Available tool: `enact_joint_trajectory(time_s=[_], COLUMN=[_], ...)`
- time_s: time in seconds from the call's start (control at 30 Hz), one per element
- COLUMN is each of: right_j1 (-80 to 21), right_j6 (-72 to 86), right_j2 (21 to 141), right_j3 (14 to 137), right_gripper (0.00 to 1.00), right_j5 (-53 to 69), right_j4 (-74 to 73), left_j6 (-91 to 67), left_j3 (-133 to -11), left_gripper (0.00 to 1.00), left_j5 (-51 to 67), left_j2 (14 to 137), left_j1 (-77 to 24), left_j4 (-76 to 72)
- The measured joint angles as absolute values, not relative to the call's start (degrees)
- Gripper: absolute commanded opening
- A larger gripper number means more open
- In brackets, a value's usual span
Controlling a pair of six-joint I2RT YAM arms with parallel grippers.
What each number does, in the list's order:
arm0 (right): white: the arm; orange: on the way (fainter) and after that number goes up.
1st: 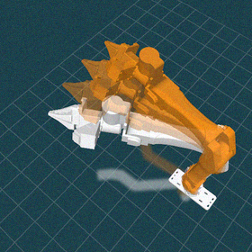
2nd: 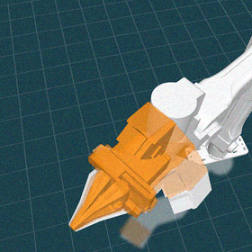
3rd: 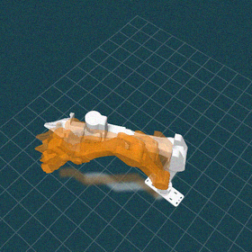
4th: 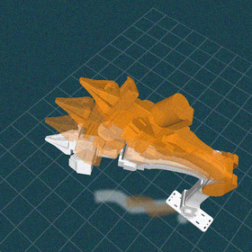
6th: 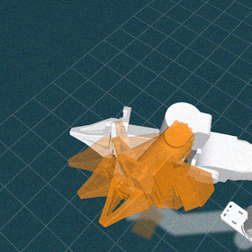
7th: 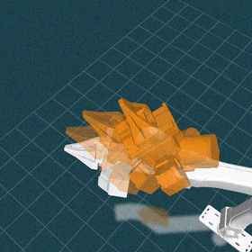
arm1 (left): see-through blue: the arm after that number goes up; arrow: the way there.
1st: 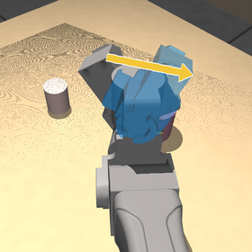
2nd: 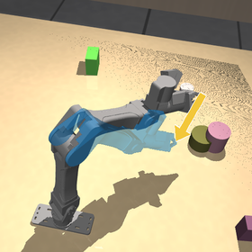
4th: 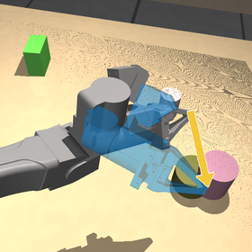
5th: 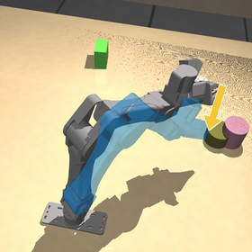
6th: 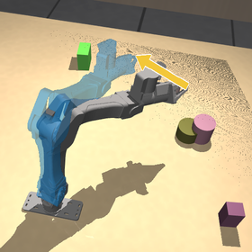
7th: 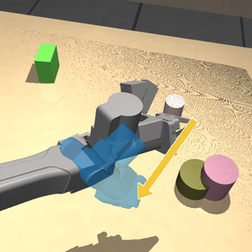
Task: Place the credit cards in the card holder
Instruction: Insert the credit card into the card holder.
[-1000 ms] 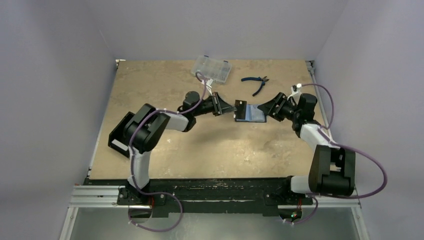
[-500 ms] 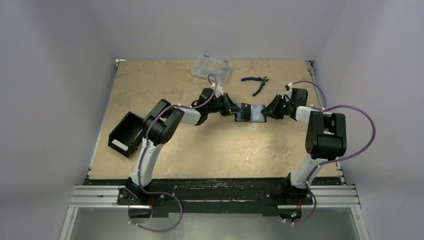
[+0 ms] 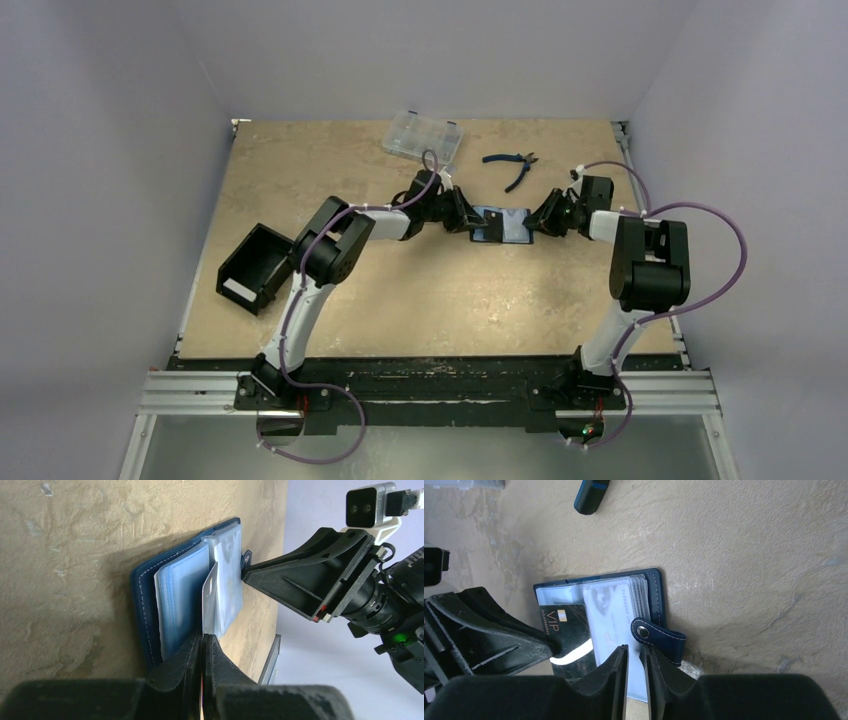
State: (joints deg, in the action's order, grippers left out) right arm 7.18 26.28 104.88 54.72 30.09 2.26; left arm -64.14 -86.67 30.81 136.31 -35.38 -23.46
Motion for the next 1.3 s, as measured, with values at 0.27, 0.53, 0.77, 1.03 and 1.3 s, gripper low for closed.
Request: enact_joint_trajectory(time_s=[0.27, 0.53, 0.77, 1.03, 1.3], right_j1=[7.20, 7.14, 6.52, 5.98, 5.93], right_j6=[26.30, 26.28, 25.85, 25.43, 25.43], right_j2=[105.38, 105.38, 105.38, 105.38, 105.38], right_j3=[54.74, 54.76, 55.20, 55.44, 55.44], right_gripper=[0.25, 0.25, 0.25, 0.24, 0.24], right_j5=[29.69, 29.50, 28.42, 27.53, 27.53], right_j4=[3.05, 3.05, 2.96, 2.96, 2.96], left_j6=[-66.11, -67.00, -67.11, -66.98, -67.09], left_j3=[-87.13, -87.37, -90.28, -95.81, -96.86], left_gripper=[0.00, 0.00, 0.00, 0.00, 0.00], left_j5=[31.64, 32.69, 33.65, 32.75, 30.83], left_j2=[136.86, 137.19, 138.32, 139.33, 139.61], left_j1=[-35.24, -35.16, -35.05, -35.27, -35.57], left_j4=[-23.00, -22.96, -19.70, -10.79, -9.93])
